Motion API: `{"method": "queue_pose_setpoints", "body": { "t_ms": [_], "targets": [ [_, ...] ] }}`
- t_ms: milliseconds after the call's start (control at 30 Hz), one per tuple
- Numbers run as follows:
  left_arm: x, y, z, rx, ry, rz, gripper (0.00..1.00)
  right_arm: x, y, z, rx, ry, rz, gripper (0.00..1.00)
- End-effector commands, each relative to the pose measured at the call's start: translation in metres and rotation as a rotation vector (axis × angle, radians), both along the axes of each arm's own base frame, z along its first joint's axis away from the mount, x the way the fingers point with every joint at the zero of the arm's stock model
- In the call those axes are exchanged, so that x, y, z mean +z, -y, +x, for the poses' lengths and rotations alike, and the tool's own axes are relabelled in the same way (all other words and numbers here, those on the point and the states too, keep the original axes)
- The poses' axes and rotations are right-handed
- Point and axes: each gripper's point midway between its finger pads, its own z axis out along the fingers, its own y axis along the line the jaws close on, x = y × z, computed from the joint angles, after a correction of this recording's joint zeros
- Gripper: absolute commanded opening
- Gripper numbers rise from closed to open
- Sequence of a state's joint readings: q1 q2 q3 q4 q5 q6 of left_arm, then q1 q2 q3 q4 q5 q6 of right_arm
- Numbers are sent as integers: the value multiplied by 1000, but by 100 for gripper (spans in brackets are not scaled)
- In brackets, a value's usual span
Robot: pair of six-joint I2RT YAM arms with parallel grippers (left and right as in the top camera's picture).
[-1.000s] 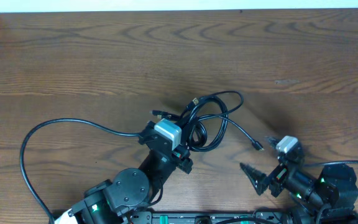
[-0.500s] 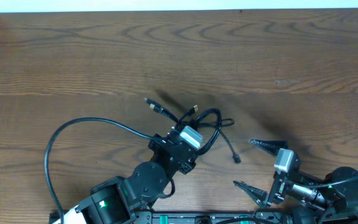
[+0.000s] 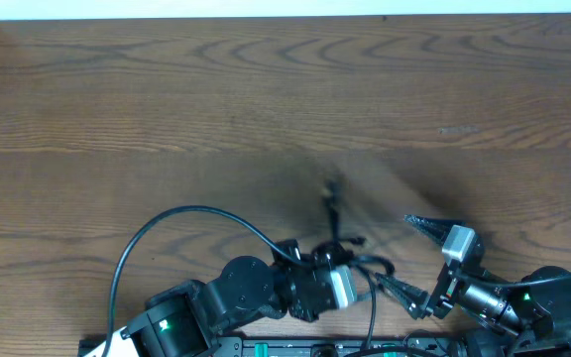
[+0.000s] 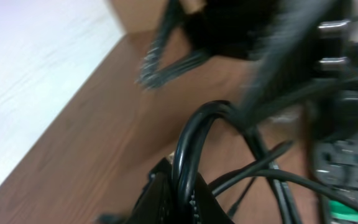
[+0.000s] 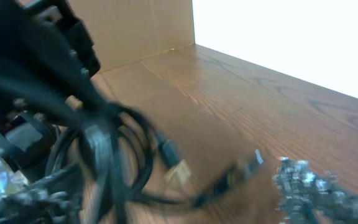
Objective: Untangle cables
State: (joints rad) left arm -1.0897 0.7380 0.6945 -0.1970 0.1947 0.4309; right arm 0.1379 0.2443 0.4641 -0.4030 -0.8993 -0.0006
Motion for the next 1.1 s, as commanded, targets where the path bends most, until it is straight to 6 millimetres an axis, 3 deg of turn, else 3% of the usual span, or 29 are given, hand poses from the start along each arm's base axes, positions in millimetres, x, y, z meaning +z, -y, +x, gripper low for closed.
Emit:
{"method": "queue_pose_setpoints", "body": {
  "t_ms": [0, 67, 200, 267, 400, 433, 567, 667, 800, 933, 1067],
  "targets": [
    [22, 8, -24, -155, 33, -58, 7, -1, 1, 1, -10, -17, 7, 84],
    [26, 8, -24, -155, 41, -71, 8, -1, -1, -2, 14, -20, 10, 79],
    [37, 11, -26, -172, 61, -113, 7, 0, -6, -11, 73, 1, 7, 79],
    [41, 13, -29, -191, 66, -131, 7, 1, -8, -15, 100, 16, 5, 70],
    [39, 17, -31, -213, 57, -128, 8, 2, -8, -15, 103, 30, 0, 4],
    [37, 18, -30, -212, 54, -123, 7, 2, -8, -15, 103, 29, 0, 1],
    [34, 24, -26, -209, 52, -119, 8, 2, -8, -15, 102, 29, 0, 1],
    [37, 25, -9, -115, 56, -130, 8, 2, -7, -13, 92, 29, -2, 1],
    [43, 15, 23, 110, -29, -188, 54, -2, 5, 7, -52, -42, 15, 1],
    [45, -6, 55, 375, -158, -278, 77, -5, 19, 25, -200, -125, 54, 1],
    [40, -31, 79, 617, -299, -380, 86, -11, 31, 37, -312, -191, 83, 1]
  ]
}}
